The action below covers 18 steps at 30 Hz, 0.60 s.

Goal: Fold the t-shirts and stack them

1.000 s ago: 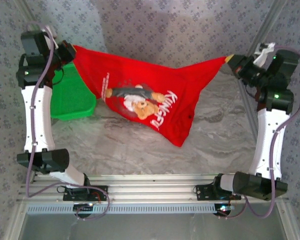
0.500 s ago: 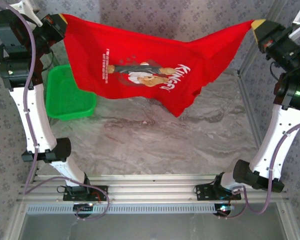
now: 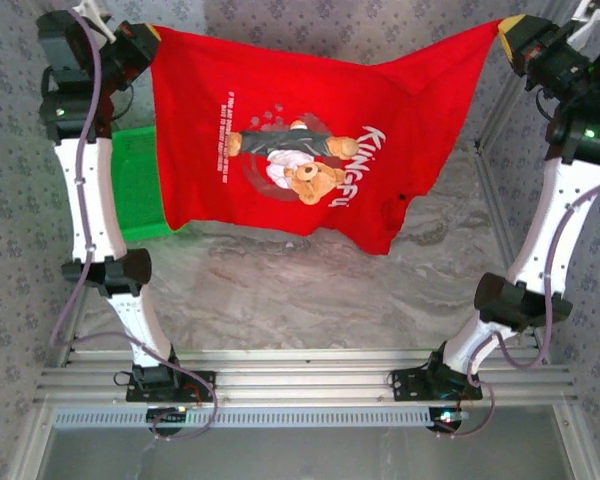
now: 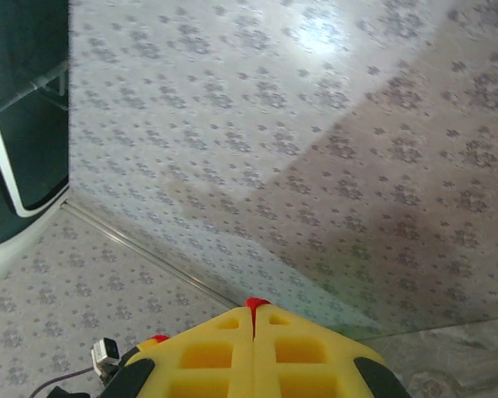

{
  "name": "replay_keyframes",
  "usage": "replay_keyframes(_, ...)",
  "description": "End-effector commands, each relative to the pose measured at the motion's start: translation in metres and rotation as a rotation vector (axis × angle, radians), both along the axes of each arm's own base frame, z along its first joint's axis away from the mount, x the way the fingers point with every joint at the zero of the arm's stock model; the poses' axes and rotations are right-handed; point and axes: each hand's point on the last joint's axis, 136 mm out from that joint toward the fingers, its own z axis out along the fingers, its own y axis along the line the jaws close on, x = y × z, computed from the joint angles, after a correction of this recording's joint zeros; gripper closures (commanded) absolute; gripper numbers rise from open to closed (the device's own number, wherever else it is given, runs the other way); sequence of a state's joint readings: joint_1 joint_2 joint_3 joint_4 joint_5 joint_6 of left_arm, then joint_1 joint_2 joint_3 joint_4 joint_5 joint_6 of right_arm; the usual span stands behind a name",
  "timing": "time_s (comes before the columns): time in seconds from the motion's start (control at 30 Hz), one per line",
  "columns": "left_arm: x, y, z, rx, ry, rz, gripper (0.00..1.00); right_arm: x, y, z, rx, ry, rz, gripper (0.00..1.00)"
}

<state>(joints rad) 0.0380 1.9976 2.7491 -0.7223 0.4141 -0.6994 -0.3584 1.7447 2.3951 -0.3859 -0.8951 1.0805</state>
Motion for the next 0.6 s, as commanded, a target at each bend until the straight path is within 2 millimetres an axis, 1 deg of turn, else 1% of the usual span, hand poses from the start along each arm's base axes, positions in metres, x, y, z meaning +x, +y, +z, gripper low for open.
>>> replay_keyframes(0.0, 0.015, -0.009, 0.012, -0.042, -0.068, -0.029, 1.00, 0.020, 0.000, -0.008, -0.030, -0.013, 0.016, 1.00)
replay_keyframes(0.1, 0.034, -0.012, 0.001, -0.066, -0.061, -0.031, 1.00, 0.045, -0.003, -0.017, -0.031, -0.010, 0.037, 1.00)
replay_keyframes(0.17, 0.045, -0.012, -0.003, -0.090, -0.067, -0.034, 1.00, 0.059, -0.008, -0.018, -0.027, -0.024, 0.044, 1.00)
replay_keyframes(0.23, 0.054, -0.014, -0.003, -0.130, -0.081, -0.055, 1.00, 0.070, -0.013, -0.014, -0.015, -0.058, 0.051, 1.00)
replay_keyframes(0.3, 0.057, -0.012, 0.000, -0.154, -0.097, -0.062, 1.00, 0.076, -0.016, -0.009, -0.004, -0.097, 0.055, 1.00)
replay_keyframes(0.37, 0.057, -0.008, 0.007, -0.166, -0.124, -0.059, 1.00, 0.078, -0.022, -0.003, 0.018, -0.117, 0.041, 1.00)
replay_keyframes(0.43, 0.053, -0.001, 0.021, -0.186, -0.166, -0.056, 1.00, 0.074, -0.029, 0.004, 0.033, -0.135, 0.029, 1.00)
replay_keyframes(0.5, 0.048, 0.008, 0.031, -0.207, -0.192, -0.053, 1.00, 0.066, -0.035, 0.013, 0.031, -0.160, 0.017, 1.00)
replay_keyframes(0.57, 0.042, 0.015, 0.036, -0.226, -0.192, -0.067, 1.00, 0.055, -0.035, 0.022, 0.014, -0.183, 0.025, 1.00)
